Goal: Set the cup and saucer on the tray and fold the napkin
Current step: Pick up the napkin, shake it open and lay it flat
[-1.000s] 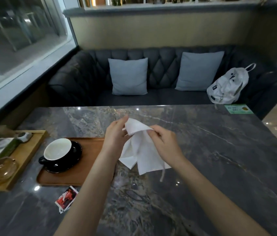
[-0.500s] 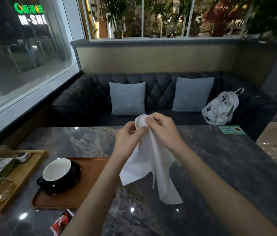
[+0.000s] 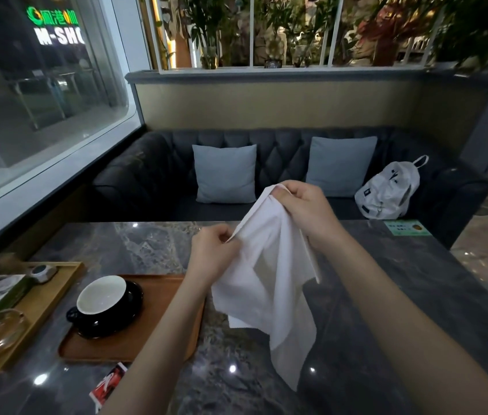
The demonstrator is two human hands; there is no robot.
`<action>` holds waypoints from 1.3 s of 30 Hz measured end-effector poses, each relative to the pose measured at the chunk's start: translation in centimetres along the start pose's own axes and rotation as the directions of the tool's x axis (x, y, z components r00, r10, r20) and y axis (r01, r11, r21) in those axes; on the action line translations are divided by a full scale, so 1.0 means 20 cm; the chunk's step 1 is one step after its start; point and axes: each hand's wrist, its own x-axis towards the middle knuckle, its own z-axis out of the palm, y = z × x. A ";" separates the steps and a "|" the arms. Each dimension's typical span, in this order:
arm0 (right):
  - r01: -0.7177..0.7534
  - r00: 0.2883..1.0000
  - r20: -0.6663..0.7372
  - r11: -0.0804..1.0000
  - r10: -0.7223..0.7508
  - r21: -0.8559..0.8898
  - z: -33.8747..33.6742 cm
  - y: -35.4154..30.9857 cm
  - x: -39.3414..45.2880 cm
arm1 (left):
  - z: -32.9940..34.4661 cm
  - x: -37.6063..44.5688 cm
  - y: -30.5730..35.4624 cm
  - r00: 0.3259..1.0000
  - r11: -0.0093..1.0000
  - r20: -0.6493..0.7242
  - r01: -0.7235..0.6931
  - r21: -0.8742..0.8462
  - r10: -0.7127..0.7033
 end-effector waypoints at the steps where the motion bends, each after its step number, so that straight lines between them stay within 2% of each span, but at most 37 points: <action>1: -0.031 0.999 0.013 0.998 0.030 0.046 -0.01 0.00 0.00 | 0.00 -0.01 -0.01 1.000 1.000 0.020 0.020 0.002 -0.020; 4: -0.152 0.987 0.076 0.978 0.142 0.144 -0.02 -0.01 0.00 | -0.01 -0.05 0.00 0.982 0.994 0.176 0.078 -0.071 -0.064; 6: -0.235 0.968 0.136 0.951 0.211 0.201 -0.04 -0.01 -0.01 | -0.03 -0.08 0.01 0.948 0.971 0.304 0.158 -0.182 -0.097; 8: -0.320 0.941 0.210 0.899 0.265 0.298 -0.07 -0.02 -0.03 | -0.06 -0.10 0.05 0.890 0.893 0.435 0.302 -0.335 -0.138; 11: -0.431 0.898 0.294 0.793 0.328 0.431 -0.11 -0.05 -0.07 | -0.10 -0.13 0.12 0.805 0.771 0.586 0.431 -0.470 -0.093; 13: -0.497 0.867 0.330 0.696 0.374 0.518 -0.14 -0.07 -0.08 | -0.08 -0.13 0.16 0.787 0.682 0.614 0.483 -0.549 -0.063; 15: -0.532 0.847 0.337 0.647 0.411 0.547 -0.18 -0.07 -0.07 | -0.08 -0.09 0.15 0.759 0.604 0.646 0.553 -0.574 -0.081; 19: -0.644 0.763 0.340 0.595 0.550 0.482 -0.23 0.09 -0.06 | -0.08 -0.07 0.02 0.687 0.604 0.713 0.630 -0.488 -0.142; 20: -0.671 0.735 0.304 0.583 0.606 0.459 -0.24 0.18 -0.07 | -0.08 -0.08 -0.05 0.662 0.638 0.735 0.631 -0.441 -0.147; 22: -0.705 0.687 0.187 0.583 0.702 0.404 -0.28 0.36 -0.08 | -0.07 -0.09 -0.19 0.630 0.773 0.754 0.568 -0.284 -0.185; 24: -0.735 0.659 0.099 0.611 0.745 0.295 -0.30 0.54 -0.09 | -0.03 -0.08 -0.33 0.649 0.851 0.718 0.502 -0.154 -0.253; 26: -0.749 0.657 -0.007 0.654 0.753 0.109 -0.31 0.69 -0.11 | 0.01 -0.07 -0.45 0.713 0.903 0.638 0.426 -0.065 -0.291; 29: -0.707 0.707 -0.172 0.697 0.686 -0.123 -0.31 0.86 -0.14 | 0.09 -0.03 -0.60 0.815 0.962 0.514 0.253 0.100 -0.267; 33: -0.626 0.779 -0.221 0.716 0.587 -0.308 -0.30 1.01 -0.13 | 0.19 0.06 -0.69 0.893 0.952 0.396 0.098 0.291 -0.213; 36: -0.587 0.810 -0.246 0.737 0.533 -0.336 -0.29 1.07 -0.11 | 0.29 0.11 -0.71 0.951 0.915 0.258 0.057 0.400 -0.172; 39: -0.569 0.821 -0.281 0.754 0.497 -0.328 -0.27 1.12 -0.08 | 0.41 0.11 -0.71 0.997 0.867 0.069 -0.001 0.499 -0.038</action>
